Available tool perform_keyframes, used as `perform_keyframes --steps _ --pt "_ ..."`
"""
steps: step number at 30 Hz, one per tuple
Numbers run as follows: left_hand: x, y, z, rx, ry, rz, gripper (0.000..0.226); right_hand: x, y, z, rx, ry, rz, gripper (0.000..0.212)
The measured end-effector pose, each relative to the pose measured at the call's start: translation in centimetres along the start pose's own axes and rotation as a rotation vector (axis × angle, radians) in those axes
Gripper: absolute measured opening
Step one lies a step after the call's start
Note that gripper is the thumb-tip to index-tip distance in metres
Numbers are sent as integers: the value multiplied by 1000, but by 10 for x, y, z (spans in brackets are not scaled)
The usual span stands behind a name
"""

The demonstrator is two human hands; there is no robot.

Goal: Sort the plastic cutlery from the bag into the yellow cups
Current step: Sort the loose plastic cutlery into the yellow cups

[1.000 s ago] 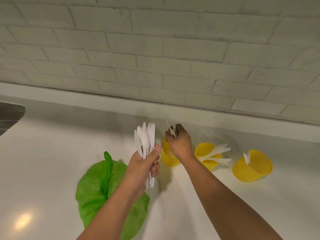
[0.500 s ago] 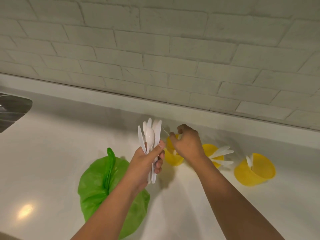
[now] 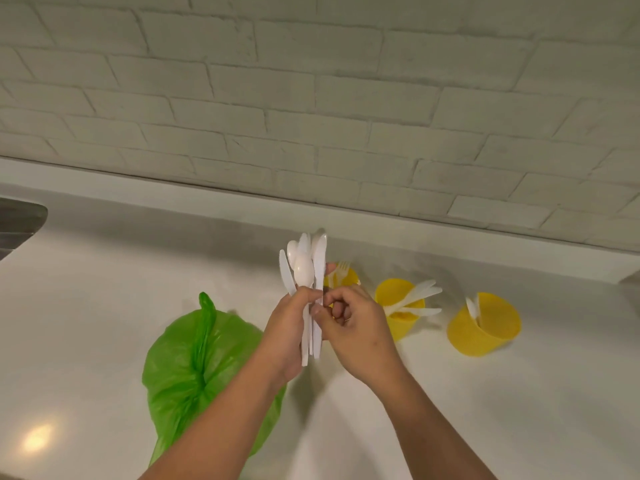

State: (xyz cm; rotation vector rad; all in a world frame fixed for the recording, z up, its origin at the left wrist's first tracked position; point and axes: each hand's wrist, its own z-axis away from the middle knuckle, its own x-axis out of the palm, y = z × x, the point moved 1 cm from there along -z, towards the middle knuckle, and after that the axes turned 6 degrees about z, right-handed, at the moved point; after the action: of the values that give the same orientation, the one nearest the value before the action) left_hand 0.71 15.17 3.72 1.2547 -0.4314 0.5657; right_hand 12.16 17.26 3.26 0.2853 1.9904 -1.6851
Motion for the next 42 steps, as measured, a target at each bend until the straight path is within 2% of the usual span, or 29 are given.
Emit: perform_keyframes --steps 4,6,9,13,15,17,21,24,27,33,37,42 --pt "6 -2 4 8 -19 5 40 -7 3 5 62 70 -141 8" --pt "7 -1 6 -9 4 45 30 -9 1 9 31 156 -94 10" --pt "7 -1 8 -3 -11 18 36 -9 -5 13 13 288 -113 16" --pt "2 2 7 34 31 -63 37 -25 -8 9 112 423 -330 13" --pt "0 4 7 28 16 -29 36 -30 -7 1 129 349 -496 11" --pt "-2 5 6 -7 -4 24 36 -32 -3 -8 156 248 -562 12" --pt "1 8 6 -55 -38 42 40 -31 -4 -15 250 -39 -545 5" --pt "3 7 6 -31 -13 -31 27 -28 -11 -9 199 -176 -456 4" --pt "4 7 7 0 53 -121 22 -26 -7 -9 229 -151 -425 10" --pt "7 3 14 26 -9 -222 26 -25 -1 -14 326 -119 -397 13" --pt "7 0 13 37 -17 -206 22 -23 1 -15 407 -72 -500 12" --pt "8 -4 13 12 24 -115 23 -20 0 -12 401 5 -624 16"
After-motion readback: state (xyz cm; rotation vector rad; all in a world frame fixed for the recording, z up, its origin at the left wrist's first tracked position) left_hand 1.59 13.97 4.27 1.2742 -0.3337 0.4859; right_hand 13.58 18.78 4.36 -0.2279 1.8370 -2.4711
